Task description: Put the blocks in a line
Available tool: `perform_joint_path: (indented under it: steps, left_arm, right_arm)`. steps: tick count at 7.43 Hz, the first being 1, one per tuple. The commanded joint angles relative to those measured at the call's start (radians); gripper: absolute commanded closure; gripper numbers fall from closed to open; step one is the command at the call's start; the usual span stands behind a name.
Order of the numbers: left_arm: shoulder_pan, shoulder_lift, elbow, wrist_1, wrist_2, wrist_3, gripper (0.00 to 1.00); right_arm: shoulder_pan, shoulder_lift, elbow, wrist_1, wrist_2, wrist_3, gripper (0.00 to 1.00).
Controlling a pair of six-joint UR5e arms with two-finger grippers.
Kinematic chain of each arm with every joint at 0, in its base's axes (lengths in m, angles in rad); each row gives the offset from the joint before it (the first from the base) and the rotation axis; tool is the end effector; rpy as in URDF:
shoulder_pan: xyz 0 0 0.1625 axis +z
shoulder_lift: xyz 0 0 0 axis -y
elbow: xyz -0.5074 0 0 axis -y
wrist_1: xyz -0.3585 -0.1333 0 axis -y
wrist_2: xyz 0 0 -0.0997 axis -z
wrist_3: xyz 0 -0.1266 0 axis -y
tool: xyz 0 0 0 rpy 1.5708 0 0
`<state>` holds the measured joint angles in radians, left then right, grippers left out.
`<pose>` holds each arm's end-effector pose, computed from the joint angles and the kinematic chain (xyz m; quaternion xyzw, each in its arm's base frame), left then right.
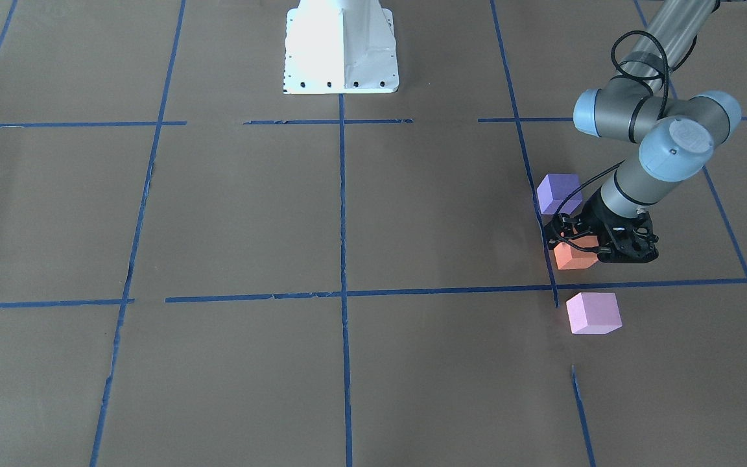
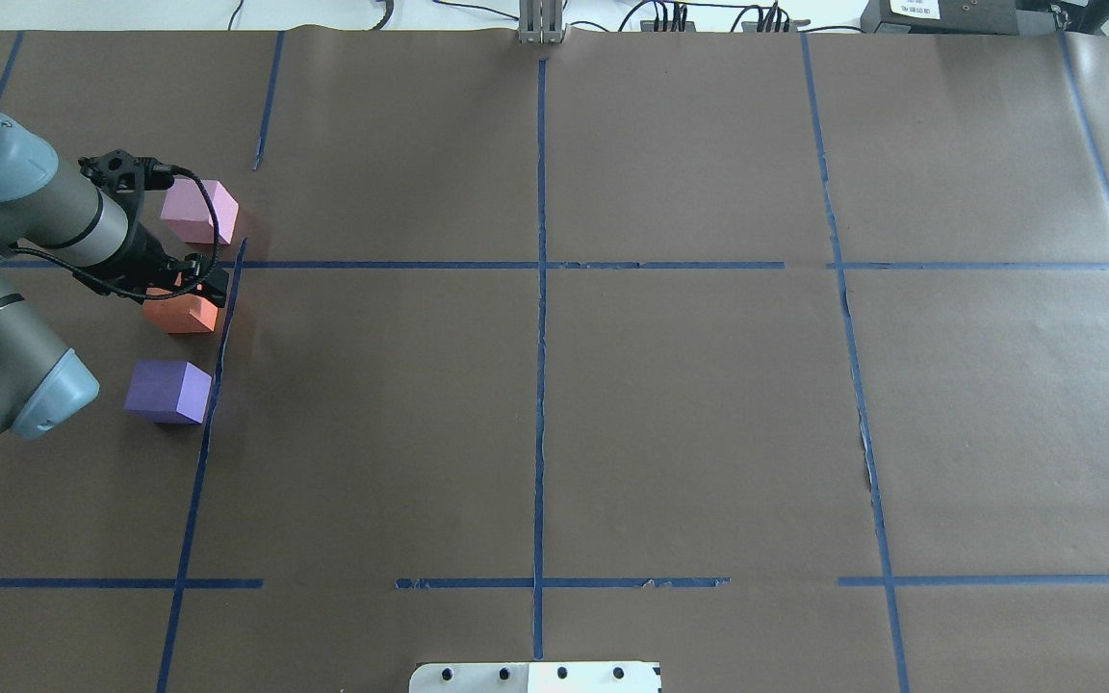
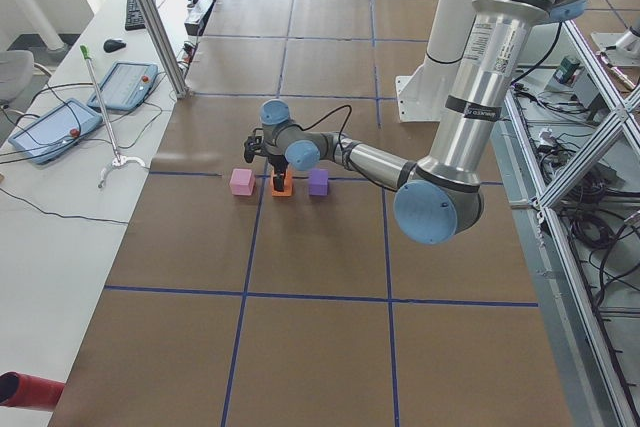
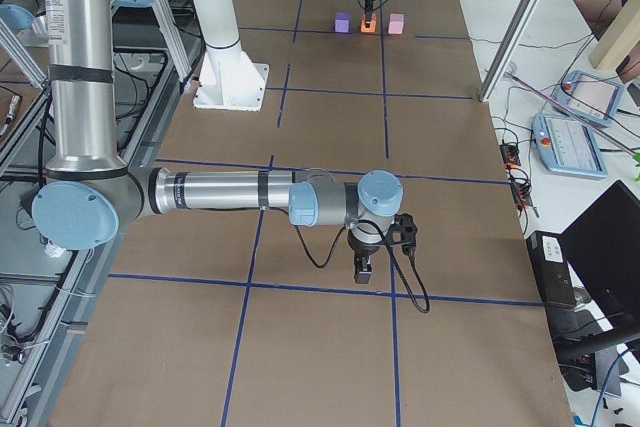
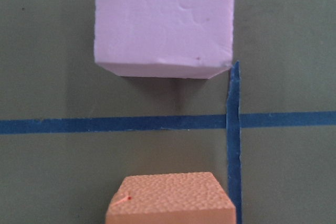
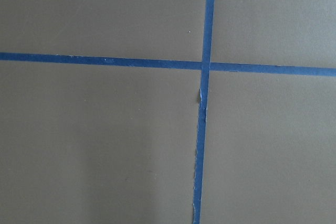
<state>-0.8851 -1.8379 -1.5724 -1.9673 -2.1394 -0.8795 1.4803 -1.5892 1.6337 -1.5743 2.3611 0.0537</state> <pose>0.3446 -0.5241 0.5791 0.0353 0.4090 0.0034 0.9119 0.0023 -0.4541 0.7388 -0.0089 -0.3852 -0.0249 0.9224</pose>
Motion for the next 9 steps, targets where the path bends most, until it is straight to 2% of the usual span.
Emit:
perform_joint_path:
  steps: [1, 3, 5, 7, 8, 9]
  left_arm:
    - [-0.030, 0.051, -0.119, 0.048, -0.025, -0.001, 0.00]
    - [-0.151, 0.042, -0.234, 0.186, -0.024, 0.010, 0.00]
    - [-0.172, 0.032, -0.279, 0.243, -0.023, 0.013, 0.00]
    - [-0.175, 0.032, -0.282, 0.263, -0.020, 0.014, 0.00]
    - [-0.189, 0.045, -0.288, 0.262, -0.023, 0.078, 0.00]
    - [-0.239, 0.067, -0.259, 0.269, -0.027, 0.294, 0.00]
  right_arm:
    - [0.000, 0.000, 0.000, 0.000, 0.000, 0.000, 0.00]
    - [0.000, 0.000, 0.000, -0.001, 0.000, 0.000, 0.00]
    - [0.000, 0.000, 0.000, -0.001, 0.000, 0.000, 0.00]
    - [0.000, 0.000, 0.000, 0.000, 0.000, 0.000, 0.00]
    - [0.000, 0.000, 0.000, 0.000, 0.000, 0.000, 0.00]
    - [0.000, 0.000, 0.000, 0.000, 0.000, 0.000, 0.00]
